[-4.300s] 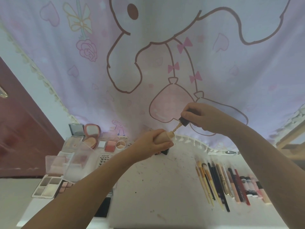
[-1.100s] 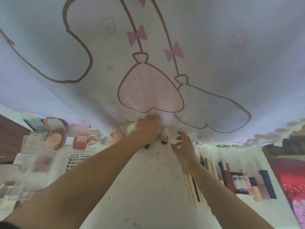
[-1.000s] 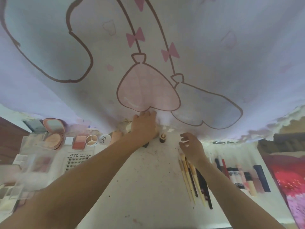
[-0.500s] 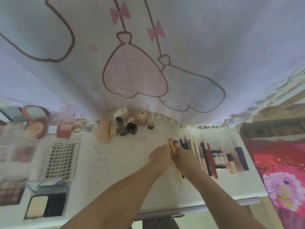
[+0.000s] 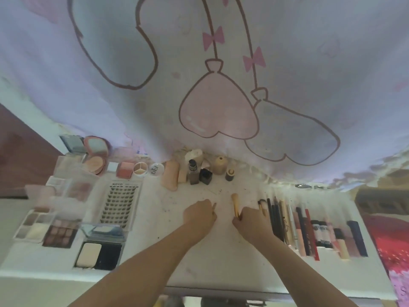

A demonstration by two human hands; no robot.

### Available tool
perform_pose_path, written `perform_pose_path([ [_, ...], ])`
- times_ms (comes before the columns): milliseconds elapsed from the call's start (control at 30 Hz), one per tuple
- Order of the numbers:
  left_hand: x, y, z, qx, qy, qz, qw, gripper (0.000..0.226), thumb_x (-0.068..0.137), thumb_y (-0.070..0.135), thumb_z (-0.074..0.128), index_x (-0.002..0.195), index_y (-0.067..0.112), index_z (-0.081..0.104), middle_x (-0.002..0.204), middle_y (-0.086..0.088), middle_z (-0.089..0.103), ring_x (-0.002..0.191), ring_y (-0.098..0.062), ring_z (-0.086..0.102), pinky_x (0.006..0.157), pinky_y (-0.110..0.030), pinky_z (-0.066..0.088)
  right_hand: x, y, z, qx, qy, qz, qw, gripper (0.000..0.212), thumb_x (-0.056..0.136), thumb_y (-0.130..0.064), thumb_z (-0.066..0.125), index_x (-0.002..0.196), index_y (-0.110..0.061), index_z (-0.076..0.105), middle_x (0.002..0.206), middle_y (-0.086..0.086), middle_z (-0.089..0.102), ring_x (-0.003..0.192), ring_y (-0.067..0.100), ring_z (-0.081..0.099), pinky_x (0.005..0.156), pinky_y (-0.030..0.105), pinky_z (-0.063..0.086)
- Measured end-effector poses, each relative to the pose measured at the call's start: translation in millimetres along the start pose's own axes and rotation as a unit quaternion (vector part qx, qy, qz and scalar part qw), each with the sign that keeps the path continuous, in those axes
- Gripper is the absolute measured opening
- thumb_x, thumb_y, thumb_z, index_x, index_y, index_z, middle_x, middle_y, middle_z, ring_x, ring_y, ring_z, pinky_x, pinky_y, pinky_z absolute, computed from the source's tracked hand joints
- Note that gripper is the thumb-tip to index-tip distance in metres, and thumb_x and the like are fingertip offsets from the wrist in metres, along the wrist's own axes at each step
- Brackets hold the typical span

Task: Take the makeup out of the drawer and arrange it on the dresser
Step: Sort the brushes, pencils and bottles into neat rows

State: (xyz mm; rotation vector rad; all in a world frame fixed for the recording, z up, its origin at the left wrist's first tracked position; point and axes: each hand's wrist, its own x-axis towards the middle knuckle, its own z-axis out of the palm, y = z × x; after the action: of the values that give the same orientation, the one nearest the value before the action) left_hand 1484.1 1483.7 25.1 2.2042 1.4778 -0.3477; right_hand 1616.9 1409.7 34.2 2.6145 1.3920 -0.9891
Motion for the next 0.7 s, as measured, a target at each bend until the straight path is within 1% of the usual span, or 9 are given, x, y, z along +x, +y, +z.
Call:
perform_pose_path([
  [67,-10,-41,-12,0.008,0.029,-0.031,0.999,0.021,0.093,0.033,0.045,0.098,0.014,0.053,0.103,-0.006,0.059,0.093,-0.025,0.059,0.069,-0.030,0.042,-4,-27,14,-0.001,-0.016,-0.026,1.000,0.023,0.090,-0.036,0.049,0.073,-0.021,0.043,0.068,-0.005,0.048,0.057,0.011,0.046,0.044,0.023,0.033],
  [167,-17,-96,-28,0.033,0.065,-0.063,0.995,0.030,0.093,0.035,0.045,0.108,0.011,0.056,0.111,-0.008,0.052,0.101,-0.026,0.055,0.079,-0.033,0.044,-8,-78,40,0.002,-0.040,-0.062,0.997,0.023,0.090,-0.038,0.049,0.075,-0.021,0.045,0.069,-0.006,0.048,0.060,0.012,0.048,0.046,0.023,0.033],
  [267,-13,-129,-41,0.045,0.082,-0.070,0.993,0.031,0.093,0.032,0.045,0.110,0.009,0.057,0.114,-0.009,0.052,0.104,-0.026,0.054,0.079,-0.032,0.043,-12,-125,60,0.033,-0.049,-0.069,0.996,0.023,0.091,-0.039,0.048,0.076,-0.021,0.045,0.070,-0.006,0.049,0.062,0.013,0.049,0.047,0.024,0.034],
  [333,-7,-140,-44,0.046,0.073,-0.074,0.994,0.030,0.093,0.028,0.045,0.112,0.008,0.056,0.116,-0.010,0.052,0.106,-0.027,0.054,0.076,-0.031,0.040,-13,-145,71,0.049,-0.040,-0.057,0.996,0.023,0.091,-0.038,0.047,0.075,-0.022,0.045,0.069,-0.006,0.048,0.059,0.012,0.048,0.045,0.024,0.031],
  [400,0,-145,-43,0.041,0.061,-0.080,0.994,0.029,0.093,0.026,0.045,0.113,0.008,0.056,0.118,-0.011,0.053,0.107,-0.028,0.054,0.073,-0.030,0.037,-13,-156,80,0.057,-0.031,-0.042,0.997,0.022,0.092,-0.038,0.046,0.079,-0.021,0.047,0.070,-0.006,0.047,0.062,0.014,0.049,0.045,0.023,0.029],
  [533,9,-144,-39,0.056,0.027,-0.090,0.994,0.032,0.095,0.029,0.042,0.116,0.008,0.055,0.119,-0.012,0.055,0.110,-0.030,0.053,0.082,-0.035,0.043,-10,-161,89,0.032,-0.020,-0.037,0.999,0.024,0.094,-0.041,0.042,0.082,-0.020,0.045,0.075,-0.004,0.048,0.069,0.018,0.050,0.047,0.025,0.028],
  [633,12,-146,-35,0.072,0.017,-0.073,0.995,0.031,0.096,0.028,0.041,0.115,0.008,0.055,0.119,-0.013,0.056,0.109,-0.030,0.054,0.079,-0.035,0.042,-10,-161,90,0.012,-0.023,-0.049,0.998,0.027,0.095,-0.043,0.039,0.085,-0.019,0.044,0.082,0.000,0.053,0.072,0.020,0.051,0.053,0.026,0.033],
  [700,13,-149,-35,0.064,0.011,-0.071,0.995,0.031,0.093,0.029,0.044,0.112,0.008,0.056,0.117,-0.013,0.057,0.107,-0.030,0.055,0.075,-0.033,0.041,-10,-159,87,0.013,-0.030,-0.053,0.998,0.031,0.095,-0.047,0.037,0.085,-0.019,0.045,0.088,0.002,0.058,0.074,0.021,0.052,0.059,0.027,0.037],
])
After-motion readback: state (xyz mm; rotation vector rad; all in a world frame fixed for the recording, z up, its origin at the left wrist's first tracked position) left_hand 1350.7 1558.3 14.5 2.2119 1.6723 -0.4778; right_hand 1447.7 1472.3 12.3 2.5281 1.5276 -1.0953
